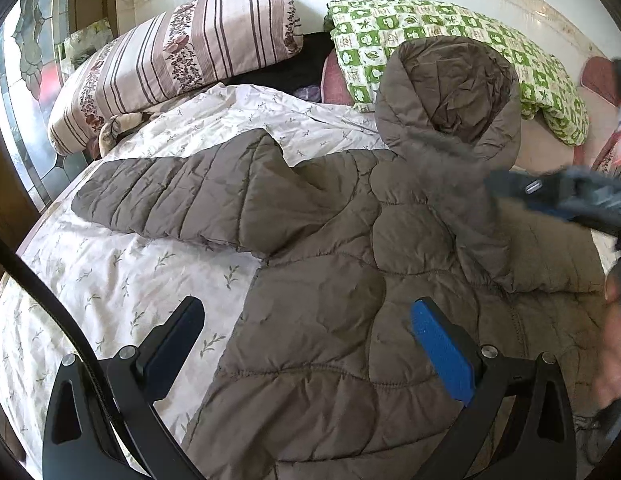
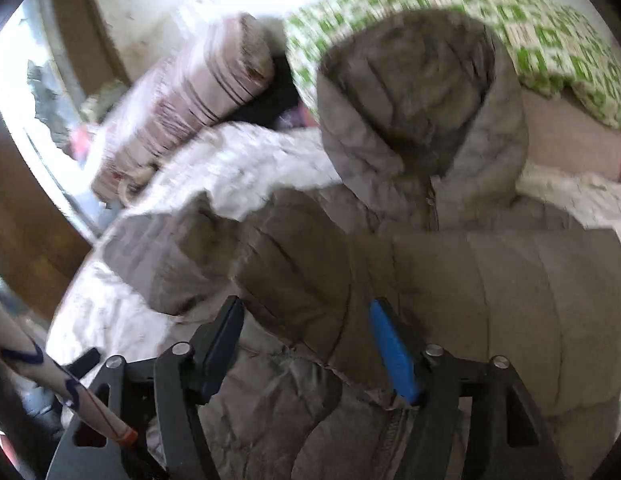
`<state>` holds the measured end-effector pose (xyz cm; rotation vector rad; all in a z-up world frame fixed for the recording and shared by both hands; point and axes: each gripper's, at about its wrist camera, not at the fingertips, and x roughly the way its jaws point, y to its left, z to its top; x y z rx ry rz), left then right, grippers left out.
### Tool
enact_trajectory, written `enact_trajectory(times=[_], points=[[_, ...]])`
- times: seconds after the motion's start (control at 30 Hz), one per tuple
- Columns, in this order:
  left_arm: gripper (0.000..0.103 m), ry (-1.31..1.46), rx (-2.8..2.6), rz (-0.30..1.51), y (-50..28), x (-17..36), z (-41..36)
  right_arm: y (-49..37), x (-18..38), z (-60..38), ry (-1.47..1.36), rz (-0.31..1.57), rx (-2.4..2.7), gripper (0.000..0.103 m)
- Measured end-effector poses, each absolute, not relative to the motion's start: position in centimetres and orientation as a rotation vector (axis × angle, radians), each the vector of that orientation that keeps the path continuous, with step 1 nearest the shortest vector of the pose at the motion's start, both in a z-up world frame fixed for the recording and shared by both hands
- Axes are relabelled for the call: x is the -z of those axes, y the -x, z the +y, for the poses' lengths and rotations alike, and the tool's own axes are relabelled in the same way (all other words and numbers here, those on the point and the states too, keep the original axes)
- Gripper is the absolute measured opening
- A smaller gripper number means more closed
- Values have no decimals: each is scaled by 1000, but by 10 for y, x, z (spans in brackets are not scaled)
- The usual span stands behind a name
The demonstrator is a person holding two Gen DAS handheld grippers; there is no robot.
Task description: Fold large clothes
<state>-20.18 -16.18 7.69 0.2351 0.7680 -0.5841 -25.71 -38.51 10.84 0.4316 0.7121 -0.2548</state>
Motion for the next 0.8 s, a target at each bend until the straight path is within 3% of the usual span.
enact_trajectory(times=[0.27, 0.37, 0.47, 0.67, 0.8], points=[[103, -250, 589, 775, 203, -72, -173, 313, -130, -446, -440, 640, 435, 71], [103, -252, 589, 786, 198, -70, -179, 333, -114, -490, -468, 696, 628, 71], [103, -265, 579, 802, 193, -65, -188, 355, -89, -526, -498, 770, 787, 58], [103, -313, 570, 878, 185, -43, -202, 366, -19, -561, -646, 924, 780, 59], [103, -294, 571, 896, 183, -41, -197, 360, -37, -552, -562, 949, 834, 59]])
